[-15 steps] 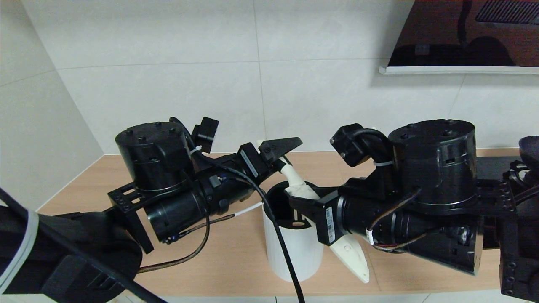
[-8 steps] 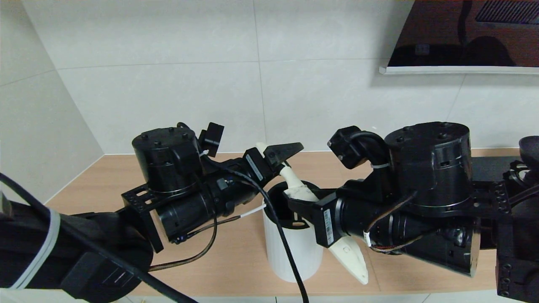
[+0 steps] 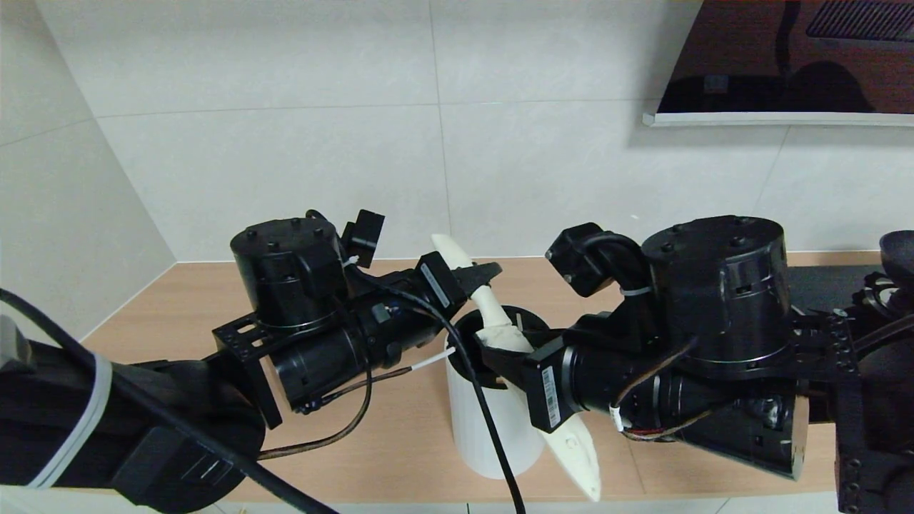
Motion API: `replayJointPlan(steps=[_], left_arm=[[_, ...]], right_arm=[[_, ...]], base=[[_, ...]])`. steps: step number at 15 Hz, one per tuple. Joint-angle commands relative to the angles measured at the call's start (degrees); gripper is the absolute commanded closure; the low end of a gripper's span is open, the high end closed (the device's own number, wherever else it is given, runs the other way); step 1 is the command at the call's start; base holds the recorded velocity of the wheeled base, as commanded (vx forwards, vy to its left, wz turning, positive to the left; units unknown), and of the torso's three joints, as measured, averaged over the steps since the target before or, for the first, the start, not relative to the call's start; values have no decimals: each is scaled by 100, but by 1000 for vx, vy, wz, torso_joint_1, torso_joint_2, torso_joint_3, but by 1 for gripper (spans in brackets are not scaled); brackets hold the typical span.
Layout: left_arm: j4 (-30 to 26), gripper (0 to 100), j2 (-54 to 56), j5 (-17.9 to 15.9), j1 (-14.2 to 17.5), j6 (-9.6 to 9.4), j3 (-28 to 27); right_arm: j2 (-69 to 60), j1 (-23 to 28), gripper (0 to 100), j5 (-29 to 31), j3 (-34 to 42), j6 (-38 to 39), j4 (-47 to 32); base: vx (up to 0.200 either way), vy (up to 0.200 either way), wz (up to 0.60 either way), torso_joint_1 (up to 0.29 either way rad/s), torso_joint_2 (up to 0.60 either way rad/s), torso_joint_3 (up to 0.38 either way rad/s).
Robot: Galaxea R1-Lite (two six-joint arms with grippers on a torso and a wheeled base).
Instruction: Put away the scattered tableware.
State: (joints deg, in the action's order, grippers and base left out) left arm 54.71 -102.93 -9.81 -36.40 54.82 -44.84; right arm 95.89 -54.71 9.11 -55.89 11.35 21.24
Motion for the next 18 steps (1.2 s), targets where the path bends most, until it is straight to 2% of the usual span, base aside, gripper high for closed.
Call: replayJointPlan(steps=[1,13,14,18], left_arm=[[-31,100,-17,6,10,-7,10],[-31,100,18,6,10,-7,10],[-31,100,27,6,10,2,10],[-31,100,44,6,10,2,-8]], right_arm=[[9,-4,100,3,-9,-1,30],[9,-4,100,39,-9,-10,21],[9,-4,0,39,-9,-10,21],[-18,4,0,39,0,-10,21]], base=[[0,0,0,0,0,0],[0,0,0,0,0,0],[0,0,0,0,0,0],[0,0,0,0,0,0]])
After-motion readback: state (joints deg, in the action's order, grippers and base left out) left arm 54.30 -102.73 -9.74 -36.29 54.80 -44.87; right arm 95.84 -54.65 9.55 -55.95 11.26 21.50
